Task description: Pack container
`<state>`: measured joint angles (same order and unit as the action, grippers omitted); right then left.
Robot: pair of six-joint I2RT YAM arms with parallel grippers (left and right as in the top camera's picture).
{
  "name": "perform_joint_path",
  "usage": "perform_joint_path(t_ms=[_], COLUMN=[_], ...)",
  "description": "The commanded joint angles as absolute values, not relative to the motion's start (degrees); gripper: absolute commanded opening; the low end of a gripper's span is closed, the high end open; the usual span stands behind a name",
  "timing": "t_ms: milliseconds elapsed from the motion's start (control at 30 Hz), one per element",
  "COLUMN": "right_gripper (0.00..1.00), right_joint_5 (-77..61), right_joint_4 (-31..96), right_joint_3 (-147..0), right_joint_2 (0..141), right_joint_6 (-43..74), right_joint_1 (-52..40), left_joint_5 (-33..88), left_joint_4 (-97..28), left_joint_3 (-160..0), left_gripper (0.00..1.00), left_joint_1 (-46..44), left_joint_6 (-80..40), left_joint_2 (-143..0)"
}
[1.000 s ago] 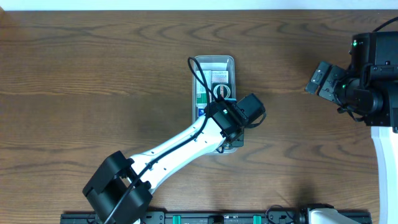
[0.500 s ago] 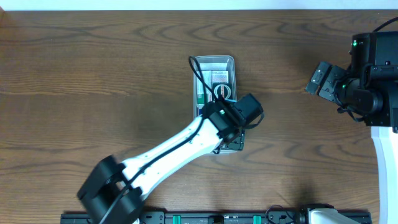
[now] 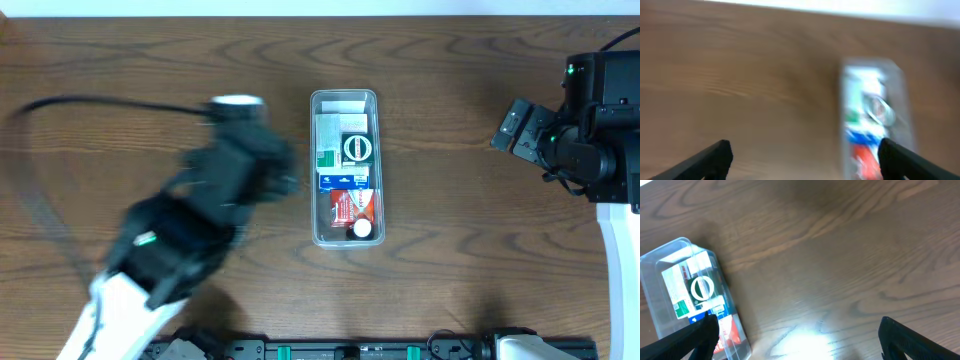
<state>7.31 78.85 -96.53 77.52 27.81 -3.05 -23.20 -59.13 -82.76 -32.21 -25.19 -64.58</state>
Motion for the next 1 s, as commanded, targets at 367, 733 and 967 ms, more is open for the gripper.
perform_joint_path(t_ms=[367, 733, 967], right_gripper=[0.99, 0.99, 0.99], right_joint_5=[7.5, 7.5, 7.5], right_joint_4=[79.0, 79.0, 79.0], right_joint_3=[-96.6, -96.6, -96.6], right_joint_2=[77.6, 77.6, 77.6], right_joint_6=[26.9, 26.9, 26.9], right_joint_1=[-2.6, -2.6, -2.6], left_joint_5=[-29.2, -29.2, -29.2], left_joint_4=[-60.0, -60.0, -60.0], left_joint_3=[-83.0, -83.0, -83.0], left_gripper=[0.98, 0.98, 0.98], left_joint_1=[-4.4, -3.7, -3.7], left_joint_6=[-16.5, -16.5, -16.5], left_joint_2=[-63.6, -64.1, -64.1])
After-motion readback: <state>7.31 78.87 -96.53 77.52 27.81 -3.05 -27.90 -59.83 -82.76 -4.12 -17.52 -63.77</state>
